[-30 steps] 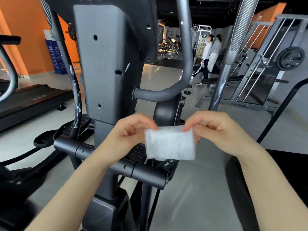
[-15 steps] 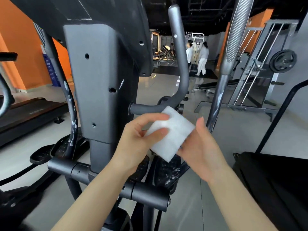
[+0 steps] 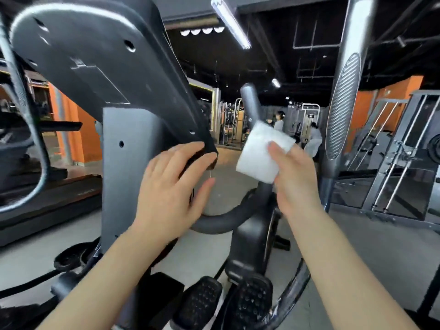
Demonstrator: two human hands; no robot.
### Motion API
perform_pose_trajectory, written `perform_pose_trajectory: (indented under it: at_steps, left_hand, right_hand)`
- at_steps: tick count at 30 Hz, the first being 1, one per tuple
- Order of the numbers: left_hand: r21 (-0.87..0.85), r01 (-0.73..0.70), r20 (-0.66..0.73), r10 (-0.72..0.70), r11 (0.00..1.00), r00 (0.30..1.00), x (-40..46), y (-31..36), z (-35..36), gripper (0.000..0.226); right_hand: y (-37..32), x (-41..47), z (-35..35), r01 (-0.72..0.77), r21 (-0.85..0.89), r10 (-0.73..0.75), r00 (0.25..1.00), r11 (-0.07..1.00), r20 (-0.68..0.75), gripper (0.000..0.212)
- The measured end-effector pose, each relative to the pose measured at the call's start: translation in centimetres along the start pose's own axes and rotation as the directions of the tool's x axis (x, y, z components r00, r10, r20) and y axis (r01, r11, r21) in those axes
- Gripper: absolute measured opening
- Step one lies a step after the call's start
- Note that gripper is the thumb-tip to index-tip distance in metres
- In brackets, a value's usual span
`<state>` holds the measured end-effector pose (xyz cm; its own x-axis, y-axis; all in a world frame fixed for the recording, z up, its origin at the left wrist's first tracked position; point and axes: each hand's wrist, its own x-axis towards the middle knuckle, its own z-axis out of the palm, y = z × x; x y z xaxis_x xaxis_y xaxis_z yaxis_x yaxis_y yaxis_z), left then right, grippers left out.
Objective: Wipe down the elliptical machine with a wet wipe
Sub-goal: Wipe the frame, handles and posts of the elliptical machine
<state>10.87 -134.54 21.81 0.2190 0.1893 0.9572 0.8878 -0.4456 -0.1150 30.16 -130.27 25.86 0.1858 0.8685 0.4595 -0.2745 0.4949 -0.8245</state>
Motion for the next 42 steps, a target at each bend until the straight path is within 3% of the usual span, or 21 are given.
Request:
perform_pose_trajectory:
  at_steps: [2,3,5,6,7,8,9,10,12,15,18,24,29,31,32,35,38,40,42]
  left_hand:
    - [0.287,-0.117,0.017,0.117,0.951,0.993,0.3,-2.1,1.0,0.035]
    - [0.368,-0.132,0.051,0.122,0.920,0.991,0.2,-2.9,1.5,0.037]
    - [0.446,-0.120,0.099,0.084,0.887,0.992,-0.6,-4.5,2.2,0.042]
    - [0.471,-0.101,0.109,0.055,0.876,0.992,-0.9,-5.1,2.5,0.044]
    - [0.496,-0.083,0.115,0.029,0.864,0.993,-1.2,-5.5,2.8,0.046]
    - [0.513,-0.069,0.116,0.011,0.855,0.993,-1.5,-5.9,2.9,0.047]
    - [0.516,-0.057,0.106,0.002,0.855,0.994,-1.7,-6.2,3.0,0.048]
    - [0.504,-0.047,0.089,0.002,0.862,0.996,-1.7,-6.4,3.1,0.048]
    - [0.479,-0.041,0.065,0.011,0.877,0.998,-1.6,-6.5,3.2,0.047]
    - [0.477,-0.044,0.045,0.025,0.878,0.999,-1.7,-6.9,3.5,0.047]
    - [0.474,-0.037,0.028,0.027,0.880,0.999,-1.7,-6.9,3.6,0.049]
    - [0.462,-0.038,0.028,0.028,0.886,0.999,-1.7,-6.9,3.7,0.056]
    - [0.471,-0.037,0.054,0.013,0.881,0.998,-2.4,-6.8,3.6,0.055]
    - [0.475,-0.039,0.061,0.011,0.879,0.998,-2.5,-6.7,3.5,0.055]
    - [0.473,-0.046,0.064,0.017,0.880,0.998,-2.4,-6.7,3.5,0.054]
    - [0.470,-0.052,0.058,0.028,0.881,0.998,-2.5,-6.7,3.5,0.053]
    - [0.464,-0.052,0.051,0.032,0.884,0.998,-2.4,-6.7,3.6,0.052]
    - [0.458,-0.055,0.055,0.033,0.887,0.998,-2.3,-6.9,3.5,0.051]
    - [0.455,-0.057,0.053,0.036,0.889,0.998,-2.4,-6.9,3.5,0.051]
  right_hand:
    - [-1.8,4.2,0.9,0.330,-0.306,-0.359,0.932,0.893,-0.042,0.015]
    - [-2.9,5.9,1.5,0.494,-0.438,-0.537,0.843,0.751,0.030,0.018]
    - [-4.2,9.4,3.2,0.759,-0.572,-0.802,0.533,0.311,0.269,0.026]
    - [-4.3,11.3,3.8,0.805,-0.594,-0.831,0.339,0.013,0.441,0.029]
    - [-3.9,13.2,4.2,0.782,-0.567,-0.765,0.193,-0.258,0.614,0.028]
    - [-3.2,14.7,4.3,0.756,-0.498,-0.629,0.149,-0.426,0.763,0.029]
    - [-2.3,15.7,4.2,0.764,-0.434,-0.493,0.176,-0.477,0.852,0.031]
    - [-1.4,16.6,3.7,0.775,-0.378,-0.395,0.181,-0.506,0.901,0.027]
    - [0.5,17.5,2.0,0.788,-0.327,-0.361,0.144,-0.522,0.922,0.025]
    - [2.2,16.9,-0.2,0.861,-0.306,-0.345,0.165,-0.406,0.924,0.033]
    - [3.7,15.3,-1.9,0.850,-0.344,-0.300,0.234,-0.398,0.925,0.038]
    - [8.0,10.8,-4.6,0.862,-0.499,-0.407,0.427,-0.085,0.807,0.039]
    - [9.4,7.8,-8.4,0.808,-0.585,-0.155,0.588,0.073,0.794,0.035]
    - [7.3,7.6,-7.2,0.774,-0.632,-0.063,0.633,0.037,0.772,0.035]
    - [5.8,7.8,-6.3,0.793,-0.609,-0.098,0.606,0.008,0.789,0.032]
    - [0.6,8.9,-2.5,0.887,-0.450,-0.331,0.396,-0.103,0.857,0.027]
    - [-1.9,12.2,1.0,0.858,-0.427,-0.496,0.249,-0.285,0.832,0.023]
    - [-1.4,14.5,1.4,0.817,-0.428,-0.453,0.237,-0.387,0.860,0.034]
    - [0.5,15.4,-0.3,0.788,-0.459,-0.363,0.321,-0.410,0.875,0.040]
